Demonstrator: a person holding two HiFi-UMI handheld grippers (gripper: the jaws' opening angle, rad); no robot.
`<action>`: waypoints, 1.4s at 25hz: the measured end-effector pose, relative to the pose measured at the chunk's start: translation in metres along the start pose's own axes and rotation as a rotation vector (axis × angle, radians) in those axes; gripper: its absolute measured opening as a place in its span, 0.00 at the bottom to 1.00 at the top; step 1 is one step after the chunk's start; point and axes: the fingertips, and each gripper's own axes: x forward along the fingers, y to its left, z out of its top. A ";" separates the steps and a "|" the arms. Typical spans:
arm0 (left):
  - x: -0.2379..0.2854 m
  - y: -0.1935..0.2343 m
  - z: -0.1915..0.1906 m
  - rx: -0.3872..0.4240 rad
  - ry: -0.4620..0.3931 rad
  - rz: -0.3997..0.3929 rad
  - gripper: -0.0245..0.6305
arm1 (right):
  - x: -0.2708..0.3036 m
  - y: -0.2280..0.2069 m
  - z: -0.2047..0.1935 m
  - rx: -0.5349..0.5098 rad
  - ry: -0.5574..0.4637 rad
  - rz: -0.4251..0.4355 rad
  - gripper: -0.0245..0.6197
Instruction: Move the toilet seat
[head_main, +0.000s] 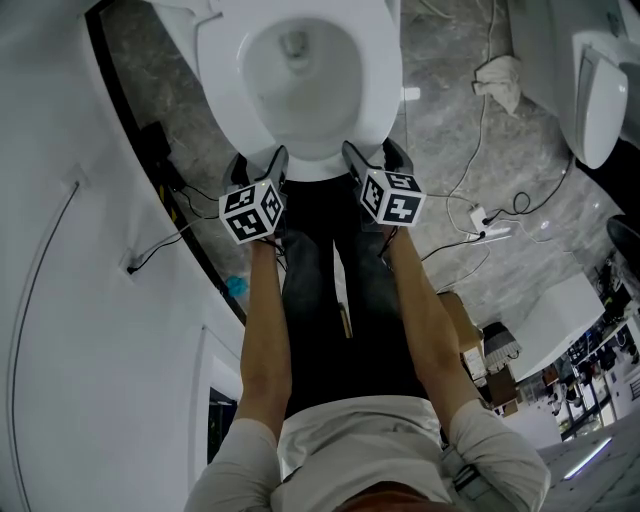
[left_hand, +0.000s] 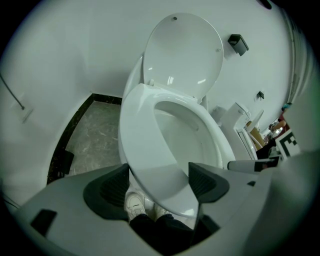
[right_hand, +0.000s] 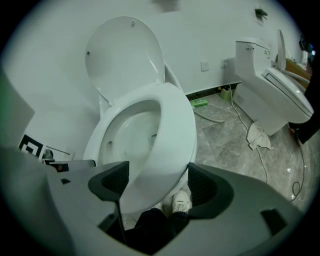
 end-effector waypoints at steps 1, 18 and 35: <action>-0.002 -0.001 0.001 0.001 -0.004 -0.001 0.63 | -0.002 0.001 0.001 0.001 -0.004 0.001 0.64; -0.041 -0.017 0.025 -0.024 -0.097 -0.028 0.64 | -0.045 0.010 0.023 0.002 -0.082 0.000 0.56; -0.077 -0.034 0.055 -0.069 -0.191 -0.045 0.64 | -0.087 0.024 0.053 0.039 -0.157 0.045 0.54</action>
